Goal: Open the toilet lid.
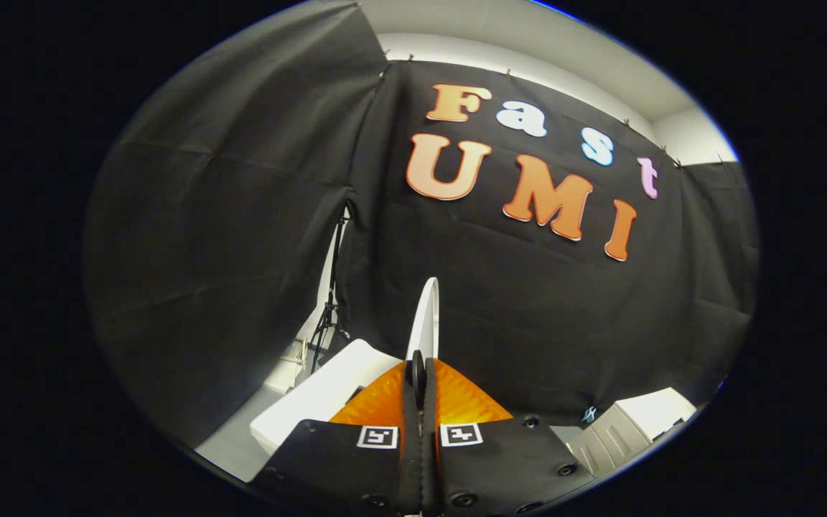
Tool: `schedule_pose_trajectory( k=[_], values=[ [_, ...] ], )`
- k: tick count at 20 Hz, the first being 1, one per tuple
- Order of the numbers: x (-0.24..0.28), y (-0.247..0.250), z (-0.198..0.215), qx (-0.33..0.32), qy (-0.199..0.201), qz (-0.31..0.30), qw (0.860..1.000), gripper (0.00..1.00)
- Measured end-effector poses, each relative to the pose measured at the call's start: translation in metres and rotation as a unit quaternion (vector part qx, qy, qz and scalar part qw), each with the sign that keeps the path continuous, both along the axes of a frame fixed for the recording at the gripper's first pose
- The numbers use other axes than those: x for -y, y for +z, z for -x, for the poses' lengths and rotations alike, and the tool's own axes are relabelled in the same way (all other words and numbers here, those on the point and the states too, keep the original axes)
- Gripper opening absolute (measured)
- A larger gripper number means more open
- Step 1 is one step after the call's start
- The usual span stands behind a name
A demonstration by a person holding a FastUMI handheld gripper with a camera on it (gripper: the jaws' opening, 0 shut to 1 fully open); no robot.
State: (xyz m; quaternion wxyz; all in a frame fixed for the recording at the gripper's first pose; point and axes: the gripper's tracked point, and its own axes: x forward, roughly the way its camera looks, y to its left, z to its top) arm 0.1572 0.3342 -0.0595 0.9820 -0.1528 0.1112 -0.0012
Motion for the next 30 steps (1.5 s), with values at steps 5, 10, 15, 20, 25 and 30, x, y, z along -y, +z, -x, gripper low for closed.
schedule_pose_trajectory(
  k=[5, 10, 15, 20, 25, 30],
  values=[
    [-0.012, -0.004, 0.000, 0.004, 0.010, 0.011, 1.000, 0.08],
    [-0.001, -0.002, -0.001, 0.004, 0.005, 0.018, 1.000, 0.08],
    [-0.007, 0.037, -0.005, 0.058, 0.024, 0.035, 0.997, 0.14],
    [-0.005, 0.068, 0.002, 0.077, 0.043, 0.003, 0.996, 0.50],
    [0.018, 0.109, 0.004, 0.103, 0.063, -0.017, 0.993, 0.80],
    [0.066, 0.136, 0.009, 0.112, 0.068, -0.054, 0.990, 0.94]
  ],
)
